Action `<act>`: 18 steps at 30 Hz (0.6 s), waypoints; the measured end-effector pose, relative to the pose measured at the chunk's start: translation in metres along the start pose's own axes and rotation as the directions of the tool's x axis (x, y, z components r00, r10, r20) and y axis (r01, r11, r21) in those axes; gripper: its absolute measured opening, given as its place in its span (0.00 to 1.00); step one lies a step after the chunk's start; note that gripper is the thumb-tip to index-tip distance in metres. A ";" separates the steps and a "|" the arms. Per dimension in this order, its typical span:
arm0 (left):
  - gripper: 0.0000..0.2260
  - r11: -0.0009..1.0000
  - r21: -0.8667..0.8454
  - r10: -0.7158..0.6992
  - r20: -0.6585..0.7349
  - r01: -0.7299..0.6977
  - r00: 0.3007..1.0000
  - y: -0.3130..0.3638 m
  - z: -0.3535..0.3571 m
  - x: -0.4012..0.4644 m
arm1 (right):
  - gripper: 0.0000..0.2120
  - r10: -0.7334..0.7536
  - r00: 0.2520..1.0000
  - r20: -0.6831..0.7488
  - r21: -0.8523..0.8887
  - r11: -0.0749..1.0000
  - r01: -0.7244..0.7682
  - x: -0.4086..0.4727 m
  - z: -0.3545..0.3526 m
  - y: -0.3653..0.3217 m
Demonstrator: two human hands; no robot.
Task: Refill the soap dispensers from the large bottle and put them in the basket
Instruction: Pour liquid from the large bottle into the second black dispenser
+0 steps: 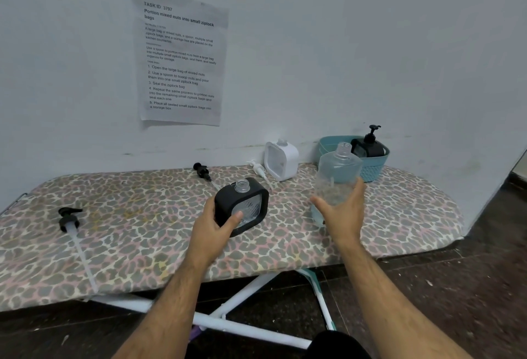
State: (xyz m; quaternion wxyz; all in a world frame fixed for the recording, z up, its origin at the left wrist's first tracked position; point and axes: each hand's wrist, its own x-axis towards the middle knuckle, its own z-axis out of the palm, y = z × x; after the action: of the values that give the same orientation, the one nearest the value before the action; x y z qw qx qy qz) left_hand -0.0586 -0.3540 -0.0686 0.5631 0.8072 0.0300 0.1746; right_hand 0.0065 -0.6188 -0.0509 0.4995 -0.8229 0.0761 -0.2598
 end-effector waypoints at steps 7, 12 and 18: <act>0.24 1.000 -0.016 -0.002 0.013 0.002 1.000 0.000 0.000 0.000 | 0.48 -0.276 0.927 -0.253 -0.153 0.958 0.243 -0.037 0.009 -0.008; 0.26 1.000 -0.022 -0.003 0.028 0.004 1.000 0.000 -0.001 0.000 | 0.18 -0.536 0.836 -0.118 -0.004 0.842 0.540 -0.059 0.037 -0.029; 0.32 1.000 -0.006 -0.007 0.058 0.007 0.998 -0.004 -0.001 0.004 | 0.06 -0.161 0.949 0.272 0.337 0.939 0.063 -0.060 0.061 -0.059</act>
State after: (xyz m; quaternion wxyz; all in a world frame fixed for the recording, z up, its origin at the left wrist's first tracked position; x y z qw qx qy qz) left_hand -0.0549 -0.3513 -0.0709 0.5670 0.8099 0.0158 0.1493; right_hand -0.0215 -0.5194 -0.0437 0.6179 -0.7620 -0.0907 -0.1710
